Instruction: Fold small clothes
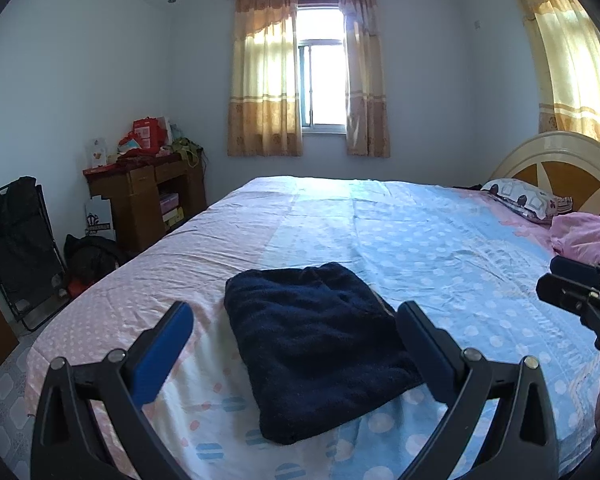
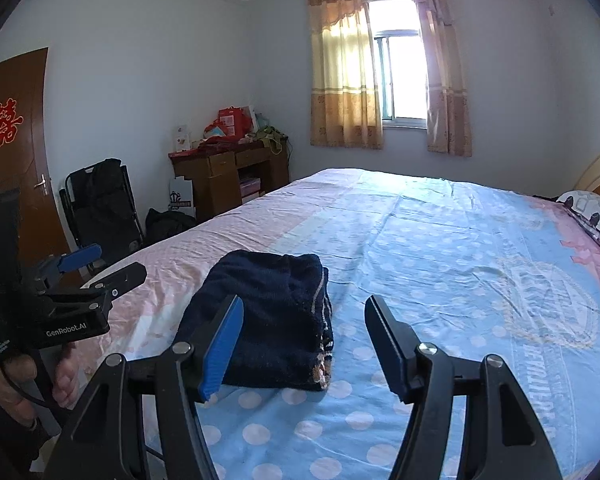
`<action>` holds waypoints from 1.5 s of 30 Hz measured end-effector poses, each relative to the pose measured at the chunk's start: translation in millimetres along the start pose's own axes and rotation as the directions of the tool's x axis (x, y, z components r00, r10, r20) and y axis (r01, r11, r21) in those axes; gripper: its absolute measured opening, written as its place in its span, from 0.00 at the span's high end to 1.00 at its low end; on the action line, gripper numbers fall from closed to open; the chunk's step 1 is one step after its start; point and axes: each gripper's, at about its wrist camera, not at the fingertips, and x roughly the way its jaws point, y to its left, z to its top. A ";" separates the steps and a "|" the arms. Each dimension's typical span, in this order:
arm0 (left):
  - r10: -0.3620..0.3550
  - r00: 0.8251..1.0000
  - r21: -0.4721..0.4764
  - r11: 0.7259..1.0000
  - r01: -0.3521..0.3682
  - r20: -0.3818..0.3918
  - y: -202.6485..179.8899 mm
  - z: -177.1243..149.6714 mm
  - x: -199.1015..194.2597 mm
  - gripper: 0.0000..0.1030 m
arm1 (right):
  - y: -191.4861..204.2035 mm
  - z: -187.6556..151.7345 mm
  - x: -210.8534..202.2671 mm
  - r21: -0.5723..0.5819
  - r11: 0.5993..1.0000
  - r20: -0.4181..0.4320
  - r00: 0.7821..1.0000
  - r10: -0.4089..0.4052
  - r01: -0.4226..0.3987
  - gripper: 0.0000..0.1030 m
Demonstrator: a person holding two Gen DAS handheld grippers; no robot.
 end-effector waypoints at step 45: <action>-0.003 1.000 0.005 1.000 0.003 -0.002 -7.0 -2.2 -4.3 0.00 | 0.0 -3.2 -9.9 0.023 1.000 0.038 0.999 0.003 -0.004 0.37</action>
